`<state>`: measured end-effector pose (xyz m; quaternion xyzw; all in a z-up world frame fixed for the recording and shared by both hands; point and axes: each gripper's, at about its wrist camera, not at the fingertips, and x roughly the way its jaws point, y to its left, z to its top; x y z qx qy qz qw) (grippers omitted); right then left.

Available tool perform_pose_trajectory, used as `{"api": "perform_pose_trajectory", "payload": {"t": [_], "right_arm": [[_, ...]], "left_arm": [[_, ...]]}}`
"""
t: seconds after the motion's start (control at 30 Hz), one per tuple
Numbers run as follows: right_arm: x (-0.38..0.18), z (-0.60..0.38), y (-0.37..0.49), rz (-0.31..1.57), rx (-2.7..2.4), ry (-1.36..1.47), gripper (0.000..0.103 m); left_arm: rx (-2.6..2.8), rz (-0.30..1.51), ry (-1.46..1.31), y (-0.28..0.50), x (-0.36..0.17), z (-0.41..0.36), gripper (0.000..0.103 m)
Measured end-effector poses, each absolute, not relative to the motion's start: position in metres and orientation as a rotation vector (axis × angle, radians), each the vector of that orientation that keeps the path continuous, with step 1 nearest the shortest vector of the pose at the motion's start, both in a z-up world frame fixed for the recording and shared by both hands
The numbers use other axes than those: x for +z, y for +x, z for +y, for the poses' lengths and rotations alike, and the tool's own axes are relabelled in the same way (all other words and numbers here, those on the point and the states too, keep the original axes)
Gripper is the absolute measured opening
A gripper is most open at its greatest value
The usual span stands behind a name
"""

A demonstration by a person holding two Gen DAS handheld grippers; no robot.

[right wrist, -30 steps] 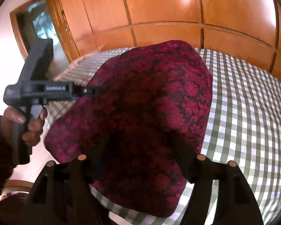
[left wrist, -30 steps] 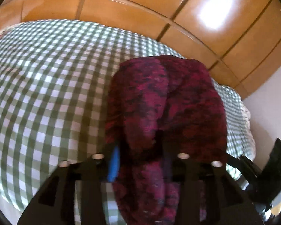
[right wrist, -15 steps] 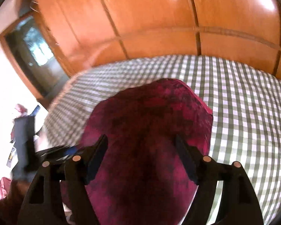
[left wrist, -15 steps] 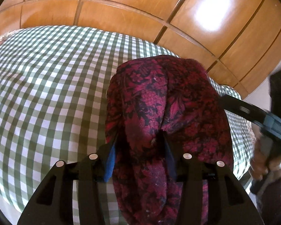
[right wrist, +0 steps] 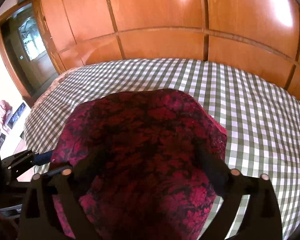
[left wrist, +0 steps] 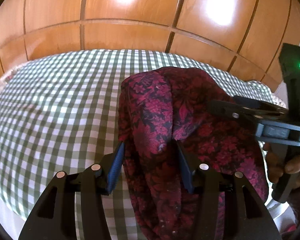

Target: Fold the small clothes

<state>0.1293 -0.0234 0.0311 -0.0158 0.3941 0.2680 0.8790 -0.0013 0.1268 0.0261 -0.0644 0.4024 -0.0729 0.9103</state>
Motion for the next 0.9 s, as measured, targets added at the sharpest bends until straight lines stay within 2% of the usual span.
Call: {"api": "perform_pose_trajectory", "payload": {"t": [0.1, 0.2, 0.4, 0.67, 0.77, 0.9], "right_arm": [[0.035, -0.038, 0.12, 0.826, 0.547, 0.015, 0.101], [0.035, -0.057, 0.113, 0.838, 0.532, 0.071, 0.101], [0.019, -0.094, 0.101, 0.892, 0.551, 0.2, 0.101], [-0.006, -0.119, 0.091, 0.939, 0.639, 0.366, 0.101], [-0.017, -0.124, 0.094, 0.969, 0.677, 0.435, 0.101], [-0.032, -0.129, 0.097, 1.004, 0.734, 0.507, 0.101]], "left_arm": [[-0.131, 0.82, -0.115, -0.004, 0.028, 0.124, 0.05], [-0.103, 0.803, -0.097, -0.009, 0.029, 0.123, 0.061], [-0.099, 0.8, -0.102, -0.012, 0.029, 0.125, 0.065], [-0.113, 0.8, -0.084, -0.014, 0.027, 0.123, 0.065], [-0.111, 0.8, -0.095, -0.014, 0.024, 0.123, 0.072], [-0.148, 0.808, -0.121, -0.013, 0.019, 0.129, 0.072]]}}
